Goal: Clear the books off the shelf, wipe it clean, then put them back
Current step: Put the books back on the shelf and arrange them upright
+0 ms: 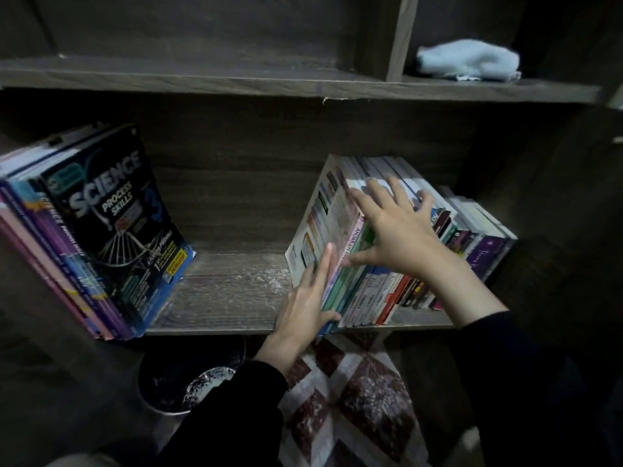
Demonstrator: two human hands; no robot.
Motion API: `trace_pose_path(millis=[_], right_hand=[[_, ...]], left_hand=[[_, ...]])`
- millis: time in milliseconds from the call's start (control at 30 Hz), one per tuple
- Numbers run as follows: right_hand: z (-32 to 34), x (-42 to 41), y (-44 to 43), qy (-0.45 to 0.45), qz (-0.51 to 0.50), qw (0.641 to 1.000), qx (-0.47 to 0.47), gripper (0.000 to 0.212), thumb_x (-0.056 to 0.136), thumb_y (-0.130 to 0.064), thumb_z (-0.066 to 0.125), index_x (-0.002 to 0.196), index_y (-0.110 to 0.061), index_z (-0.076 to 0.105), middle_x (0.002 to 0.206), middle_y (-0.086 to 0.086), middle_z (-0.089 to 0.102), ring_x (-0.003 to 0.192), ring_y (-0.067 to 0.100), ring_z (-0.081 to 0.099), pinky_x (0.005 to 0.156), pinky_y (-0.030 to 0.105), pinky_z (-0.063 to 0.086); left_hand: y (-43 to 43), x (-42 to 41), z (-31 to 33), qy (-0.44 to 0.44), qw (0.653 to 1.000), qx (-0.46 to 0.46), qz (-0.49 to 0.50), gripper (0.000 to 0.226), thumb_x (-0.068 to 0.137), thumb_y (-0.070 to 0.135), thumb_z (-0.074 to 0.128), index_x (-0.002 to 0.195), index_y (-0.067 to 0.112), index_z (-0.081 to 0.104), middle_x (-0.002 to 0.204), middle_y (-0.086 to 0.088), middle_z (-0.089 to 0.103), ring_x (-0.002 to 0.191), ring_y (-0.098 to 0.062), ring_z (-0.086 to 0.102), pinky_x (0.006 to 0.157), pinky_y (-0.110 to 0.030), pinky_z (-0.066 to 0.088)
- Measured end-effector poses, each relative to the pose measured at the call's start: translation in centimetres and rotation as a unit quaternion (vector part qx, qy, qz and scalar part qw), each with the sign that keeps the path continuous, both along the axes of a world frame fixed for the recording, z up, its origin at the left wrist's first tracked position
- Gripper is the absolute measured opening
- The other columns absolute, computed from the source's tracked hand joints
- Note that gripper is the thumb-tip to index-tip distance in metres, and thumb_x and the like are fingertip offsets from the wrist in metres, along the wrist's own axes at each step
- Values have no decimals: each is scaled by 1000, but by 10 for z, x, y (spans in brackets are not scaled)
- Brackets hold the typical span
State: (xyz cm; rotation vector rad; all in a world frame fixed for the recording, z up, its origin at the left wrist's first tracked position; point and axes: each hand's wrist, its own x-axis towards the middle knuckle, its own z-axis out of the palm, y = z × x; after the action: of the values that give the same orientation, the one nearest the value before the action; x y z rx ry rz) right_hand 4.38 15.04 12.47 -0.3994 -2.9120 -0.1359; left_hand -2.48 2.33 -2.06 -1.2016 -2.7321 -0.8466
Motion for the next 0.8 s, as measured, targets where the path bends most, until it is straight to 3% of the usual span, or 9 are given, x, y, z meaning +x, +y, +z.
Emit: trace_pose_path(millis=[167, 333, 400, 500, 567, 600, 667, 733, 800], right_hand=[[-1, -2, 4, 14, 12, 999, 41, 108, 72, -59, 70, 151, -29, 4, 160, 0, 12, 147, 22, 10, 112, 55, 13], [0, 0, 3, 14, 12, 999, 47, 107, 73, -61, 68, 151, -28, 4, 160, 1, 14, 147, 24, 11, 112, 56, 14], [1, -1, -1, 12, 8, 999, 38, 102, 74, -69, 61, 151, -29, 8, 159, 3, 17, 146, 25, 11, 113, 58, 11], [0, -12, -15, 100, 23, 994, -26, 78, 81, -68, 52, 146, -29, 33, 151, 10, 32, 145, 30, 11, 113, 59, -1], [-5, -26, -33, 232, 62, 966, -97, 53, 86, -50, 57, 131, -21, 55, 137, 16, 48, 140, 35, 25, 115, 55, 7], [-9, -36, -44, 291, 86, 943, -135, 44, 86, -41, 56, 122, -17, 62, 127, 17, 54, 134, 37, 34, 114, 53, 18], [-15, -57, -74, 354, 124, 905, -204, 36, 83, -31, 54, 111, -14, 67, 113, 15, 59, 120, 35, 46, 104, 45, 36], [-20, -78, -110, 353, 144, 887, -259, 34, 81, -29, 55, 108, -16, 69, 109, 11, 61, 112, 32, 50, 96, 40, 40], [-24, -98, -148, 317, 162, 885, -301, 34, 81, -26, 58, 113, -18, 67, 111, 9, 62, 113, 32, 48, 96, 39, 39]], left_hand=[[5, -7, -2, -9, 1000, -29, 5, 132, 69, 38, 78, 137, 43, -35, 160, -4, 12, 115, -30, 58, 88, -46, 53], [6, -3, 0, 1, 999, -51, 15, 132, 73, 37, 77, 134, 44, -40, 160, -5, 11, 113, -28, 60, 86, -44, 54], [6, -5, 2, -18, 998, -56, 18, 129, 74, 37, 76, 134, 46, -38, 160, -5, 10, 120, -30, 54, 92, -46, 51], [-12, -13, 13, -123, 992, -18, -19, 115, 71, 48, 76, 146, 45, -11, 159, -5, 14, 142, -28, 24, 112, -44, 31], [-37, -15, 31, -150, 986, 64, -25, 104, 71, 47, 78, 150, 36, 12, 156, -2, 24, 144, -18, 20, 113, -27, 23], [-53, -17, 42, -139, 984, 113, -4, 95, 73, 41, 78, 149, 31, 23, 152, -1, 32, 140, -14, 27, 108, -19, 24], [-91, -24, 63, -66, 976, 191, 80, 72, 80, 33, 74, 142, 23, 40, 140, -2, 47, 130, -16, 41, 102, -18, 29], [-136, -35, 80, 47, 954, 230, 186, 53, 87, 31, 65, 136, 19, 50, 130, -7, 53, 122, -24, 47, 100, -22, 29], [-179, -44, 92, 141, 919, 244, 277, 55, 85, 30, 57, 136, 13, 49, 127, -14, 52, 119, -32, 46, 102, -25, 26]])
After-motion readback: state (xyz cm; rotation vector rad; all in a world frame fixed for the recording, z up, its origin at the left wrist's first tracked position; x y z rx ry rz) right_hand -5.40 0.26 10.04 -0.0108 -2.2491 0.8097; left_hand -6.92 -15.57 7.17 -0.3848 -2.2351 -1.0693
